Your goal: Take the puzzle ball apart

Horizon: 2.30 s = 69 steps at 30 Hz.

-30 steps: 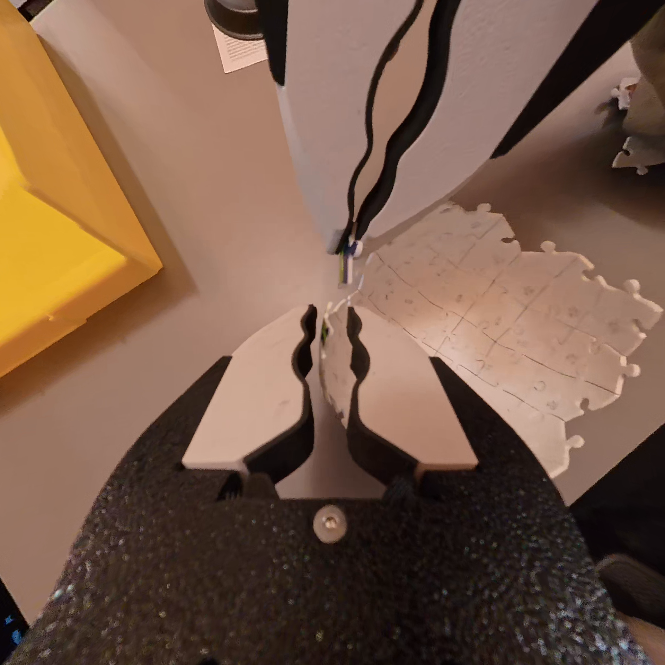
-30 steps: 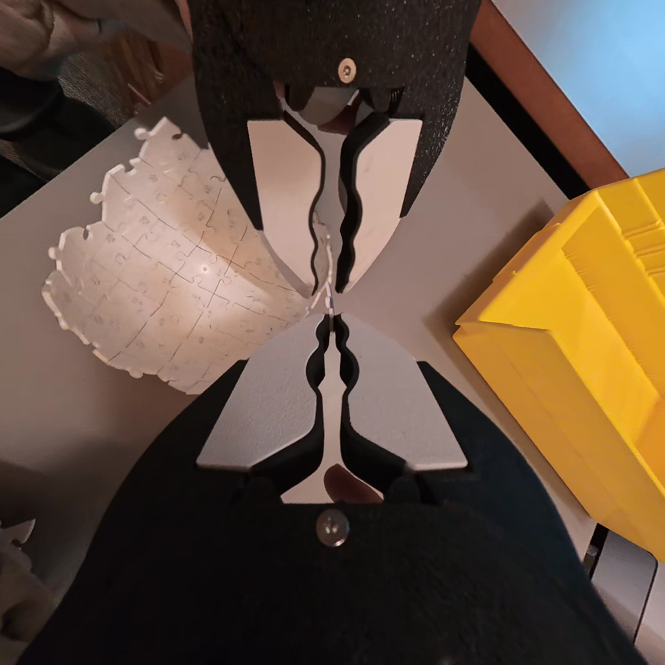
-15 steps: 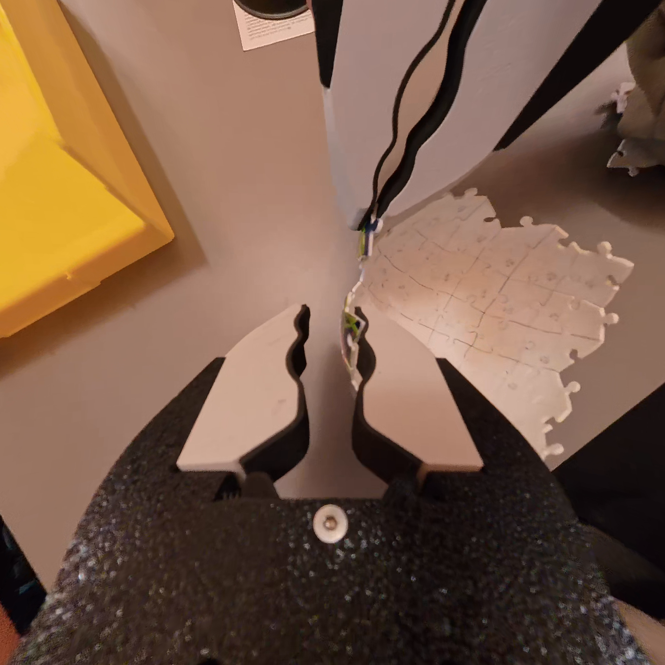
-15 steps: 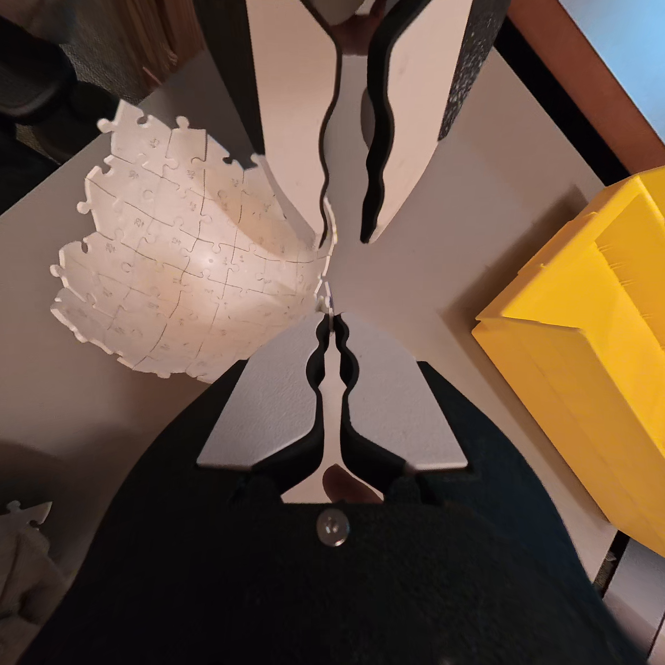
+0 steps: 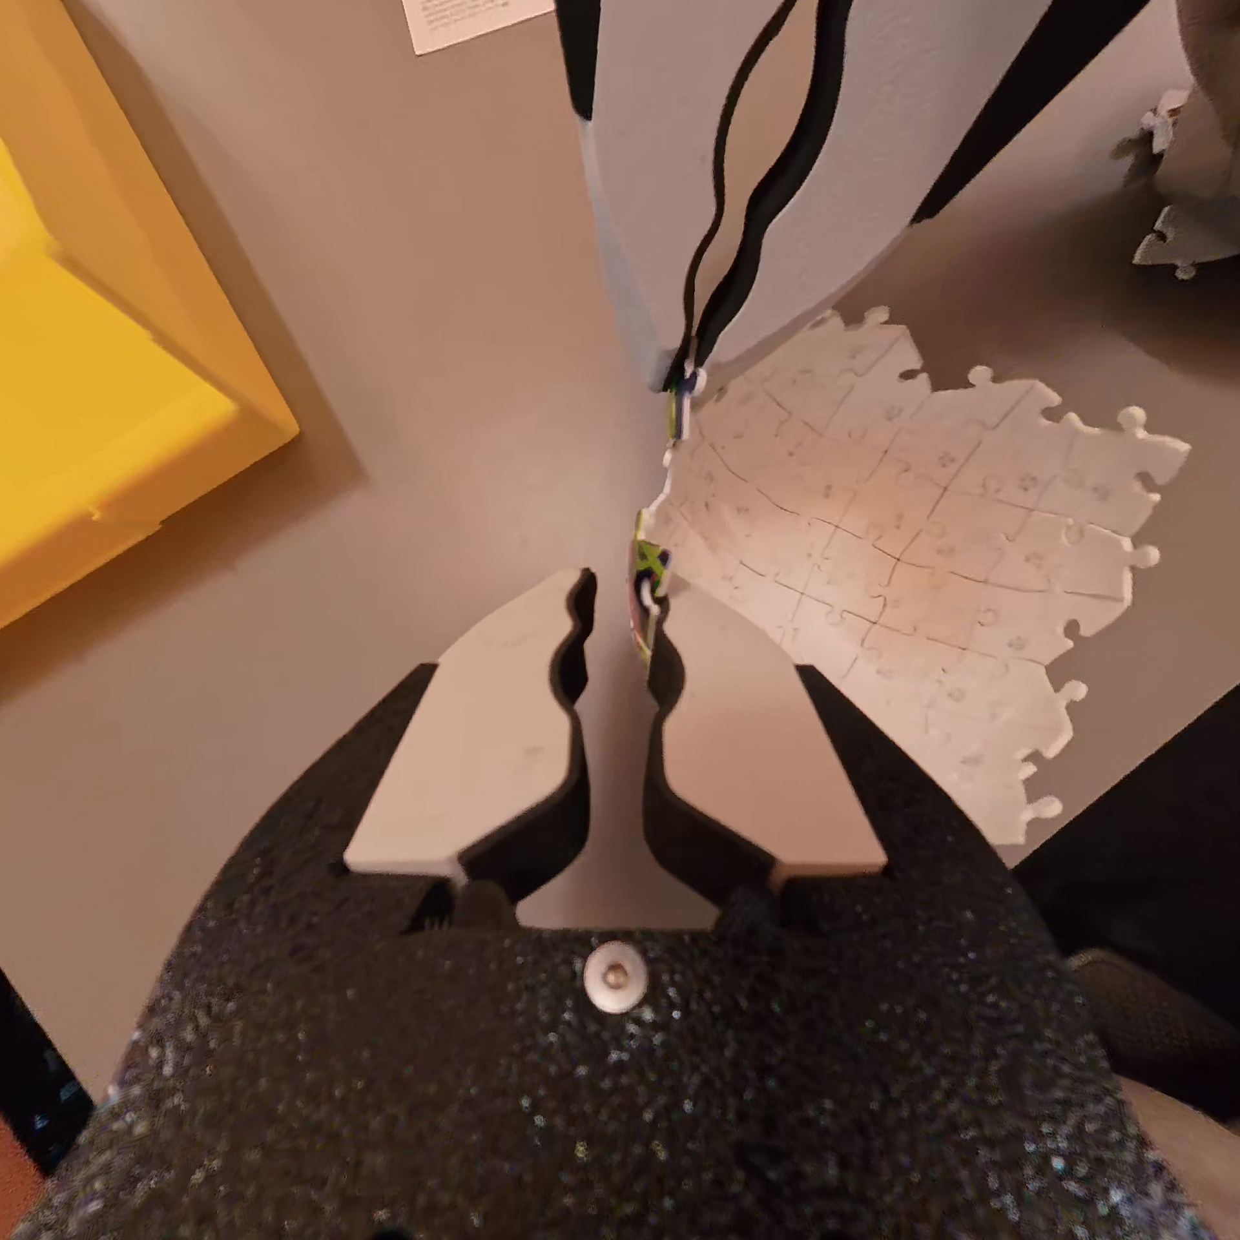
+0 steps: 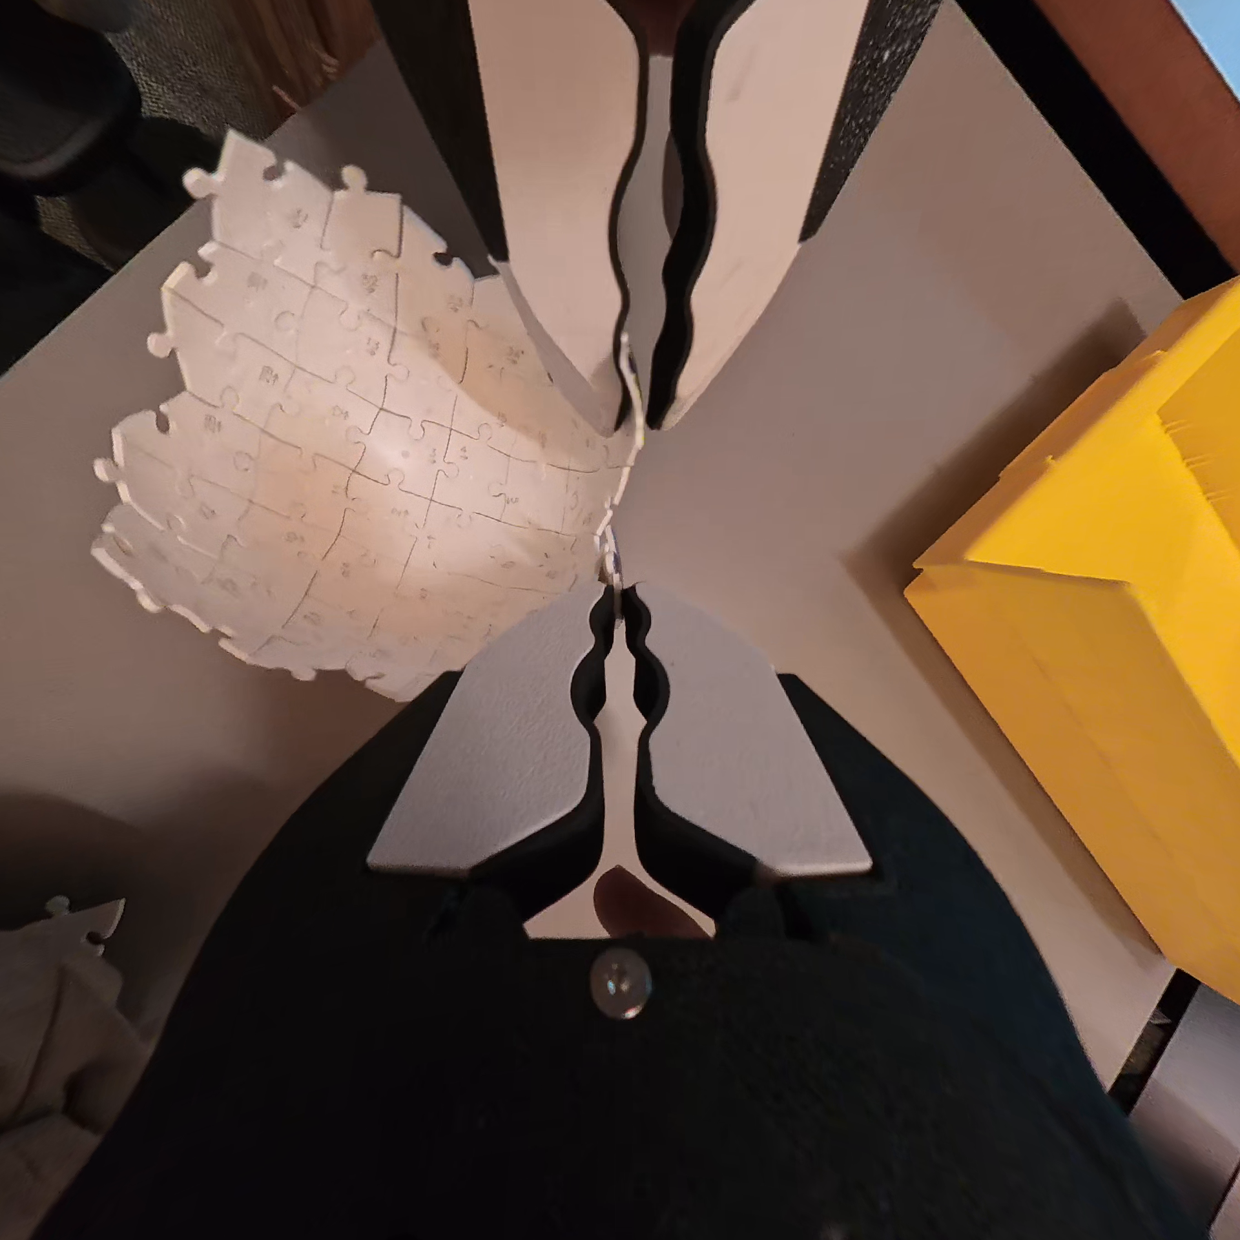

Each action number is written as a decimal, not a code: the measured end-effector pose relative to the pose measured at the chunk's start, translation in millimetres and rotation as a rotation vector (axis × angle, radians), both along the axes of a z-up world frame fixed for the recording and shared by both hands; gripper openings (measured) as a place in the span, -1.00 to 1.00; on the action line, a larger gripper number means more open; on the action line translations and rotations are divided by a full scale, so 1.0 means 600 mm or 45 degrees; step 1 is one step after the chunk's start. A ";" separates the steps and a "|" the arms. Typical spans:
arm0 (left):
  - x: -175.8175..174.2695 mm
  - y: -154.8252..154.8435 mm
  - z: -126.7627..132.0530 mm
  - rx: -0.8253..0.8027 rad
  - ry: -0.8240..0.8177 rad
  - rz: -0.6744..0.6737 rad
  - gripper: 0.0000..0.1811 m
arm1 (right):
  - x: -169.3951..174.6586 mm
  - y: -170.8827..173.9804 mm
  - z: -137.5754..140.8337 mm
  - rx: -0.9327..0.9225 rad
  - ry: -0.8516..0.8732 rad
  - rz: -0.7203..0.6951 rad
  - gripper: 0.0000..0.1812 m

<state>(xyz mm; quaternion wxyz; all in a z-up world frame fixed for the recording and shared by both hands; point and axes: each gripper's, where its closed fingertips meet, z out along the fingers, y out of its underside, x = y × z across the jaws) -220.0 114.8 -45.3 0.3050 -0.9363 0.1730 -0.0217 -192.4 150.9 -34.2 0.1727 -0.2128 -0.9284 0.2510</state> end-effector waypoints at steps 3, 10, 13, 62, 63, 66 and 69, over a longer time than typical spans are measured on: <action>0.002 0.007 -0.003 0.003 -0.011 0.001 -0.96 | -0.007 0.004 0.010 0.002 0.054 -0.015 -0.97; 0.000 0.013 -0.007 0.011 -0.016 0.000 -0.98 | -0.019 -0.020 0.052 -0.133 0.175 0.009 -0.97; -0.001 0.013 -0.008 0.006 -0.010 0.005 -0.98 | -0.020 -0.025 0.046 -0.112 0.149 0.020 -0.97; -0.003 0.026 -0.008 0.065 -0.098 0.040 -0.92 | -0.049 -0.032 0.019 -0.079 0.124 -0.074 -0.97; -0.003 0.026 -0.008 0.064 -0.098 0.041 -0.92 | -0.050 -0.032 0.018 -0.079 0.124 -0.075 -0.97; -0.004 0.027 -0.008 0.066 -0.093 0.041 -0.92 | -0.051 -0.032 0.017 -0.078 0.122 -0.076 -0.97; -0.005 0.027 -0.008 0.067 -0.086 0.042 -0.93 | -0.051 -0.033 0.016 -0.079 0.119 -0.074 -0.97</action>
